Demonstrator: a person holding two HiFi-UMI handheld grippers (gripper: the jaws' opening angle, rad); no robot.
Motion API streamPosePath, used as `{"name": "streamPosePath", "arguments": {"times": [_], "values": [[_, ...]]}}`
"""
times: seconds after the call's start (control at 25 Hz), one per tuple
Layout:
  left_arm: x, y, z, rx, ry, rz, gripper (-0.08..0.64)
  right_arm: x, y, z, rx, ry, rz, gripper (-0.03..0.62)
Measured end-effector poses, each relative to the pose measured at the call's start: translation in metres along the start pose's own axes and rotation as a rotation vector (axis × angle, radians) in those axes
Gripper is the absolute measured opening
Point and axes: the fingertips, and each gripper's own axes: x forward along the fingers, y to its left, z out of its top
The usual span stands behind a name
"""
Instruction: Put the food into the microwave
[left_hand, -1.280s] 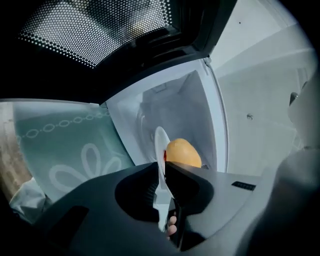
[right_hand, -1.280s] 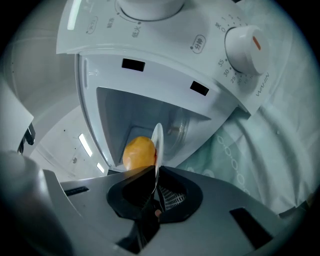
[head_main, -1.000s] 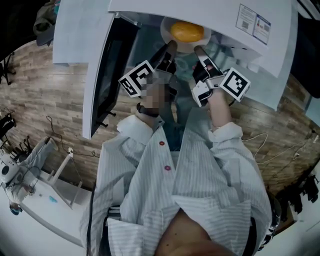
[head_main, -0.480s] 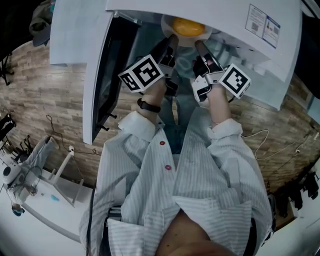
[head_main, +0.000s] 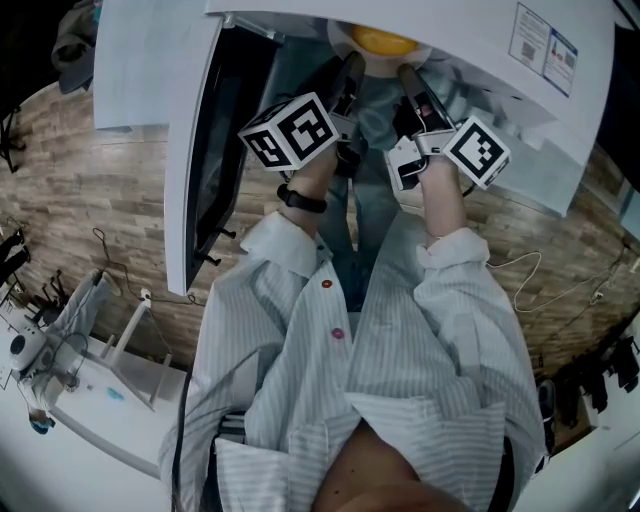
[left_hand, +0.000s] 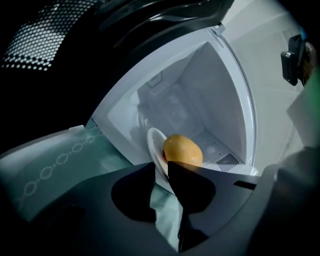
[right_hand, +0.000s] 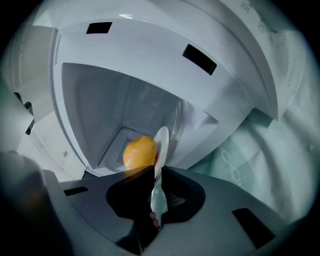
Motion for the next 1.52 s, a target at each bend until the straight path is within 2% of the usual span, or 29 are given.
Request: {"name": "streamPosePath", "arguments": {"times": [0.16,0.32,0.4,0.6,0.96,1.32,1.44,1.52], "values": [[0.007,-0.004,0.006,0.076,0.009,-0.004,0.074,0.009,0.01,0.007,-0.089,-0.013,0.048,0.06],[0.014,-0.009,0.013,0.135,0.014,-0.014,0.08,0.012,0.01,0.013,-0.126,-0.028,0.031,0.069],[0.017,-0.011,0.015,0.159,0.015,-0.015,0.083,0.016,0.017,0.018,-0.174,-0.035,0.056,0.072],[0.025,-0.012,0.019,0.221,0.016,-0.004,0.09,0.018,0.011,0.025,-0.21,-0.049,-0.003,0.077],[0.029,-0.009,0.028,0.314,0.02,0.041,0.111,0.027,0.018,0.031,-0.319,-0.058,-0.014,0.086],[0.031,-0.01,0.027,0.43,0.048,0.103,0.138,0.025,0.016,0.031,-0.319,-0.078,-0.043,0.089],[0.031,-0.01,0.026,0.43,0.05,0.107,0.14,0.024,0.015,0.032,-0.294,-0.079,-0.039,0.089],[0.031,-0.01,0.027,0.394,0.048,0.096,0.14,0.024,0.015,0.031,-0.255,-0.084,-0.026,0.089]]}}
